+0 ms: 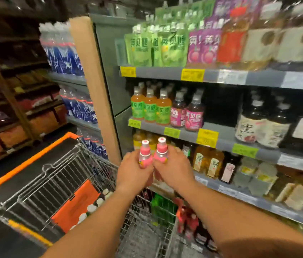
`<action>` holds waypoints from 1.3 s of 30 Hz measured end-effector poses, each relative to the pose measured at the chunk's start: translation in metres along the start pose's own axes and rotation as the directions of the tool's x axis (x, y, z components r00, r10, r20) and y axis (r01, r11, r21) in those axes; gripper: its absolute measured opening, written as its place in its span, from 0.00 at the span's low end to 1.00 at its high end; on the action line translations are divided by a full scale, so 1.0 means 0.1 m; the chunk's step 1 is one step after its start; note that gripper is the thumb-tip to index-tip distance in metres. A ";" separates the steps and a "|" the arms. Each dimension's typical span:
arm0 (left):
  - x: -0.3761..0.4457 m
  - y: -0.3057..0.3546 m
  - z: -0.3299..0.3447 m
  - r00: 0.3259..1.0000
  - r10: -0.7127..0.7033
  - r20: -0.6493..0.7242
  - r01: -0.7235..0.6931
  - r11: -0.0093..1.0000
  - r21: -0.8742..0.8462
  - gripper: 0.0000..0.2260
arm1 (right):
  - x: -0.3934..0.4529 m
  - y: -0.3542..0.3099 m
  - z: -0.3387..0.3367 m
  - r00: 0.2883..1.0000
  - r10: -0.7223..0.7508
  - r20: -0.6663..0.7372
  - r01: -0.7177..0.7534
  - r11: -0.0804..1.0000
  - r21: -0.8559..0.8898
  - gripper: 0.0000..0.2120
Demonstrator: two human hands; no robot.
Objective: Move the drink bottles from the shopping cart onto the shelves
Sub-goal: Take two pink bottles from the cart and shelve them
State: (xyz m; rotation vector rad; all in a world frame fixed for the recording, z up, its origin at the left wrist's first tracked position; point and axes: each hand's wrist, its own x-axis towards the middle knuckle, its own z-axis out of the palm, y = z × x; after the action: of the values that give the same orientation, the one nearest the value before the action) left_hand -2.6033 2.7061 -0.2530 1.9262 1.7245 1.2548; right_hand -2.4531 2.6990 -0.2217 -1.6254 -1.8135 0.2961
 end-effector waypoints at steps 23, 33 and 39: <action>-1.46 4.05 1.70 0.750 0.559 0.354 -0.429 0.818 -0.383 0.09 | -2.72 1.82 -3.99 0.661 0.333 -0.672 -0.529 0.842 -0.103 0.13; -2.32 5.17 2.25 0.566 0.691 0.450 -0.420 0.711 -0.564 0.12 | -3.89 2.15 -4.86 0.408 0.489 -0.771 -0.759 0.651 0.012 0.09; -2.87 5.99 2.56 0.478 0.768 0.426 -0.447 0.630 -0.635 0.12 | -4.46 2.48 -5.40 0.314 0.485 -0.816 -0.804 0.592 0.042 0.12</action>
State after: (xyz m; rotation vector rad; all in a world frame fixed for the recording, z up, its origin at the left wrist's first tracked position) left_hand -1.9877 2.3789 -0.1084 2.3543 0.2765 0.8045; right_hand -1.9291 2.1839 -0.1085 -2.2551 -0.4404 -0.4228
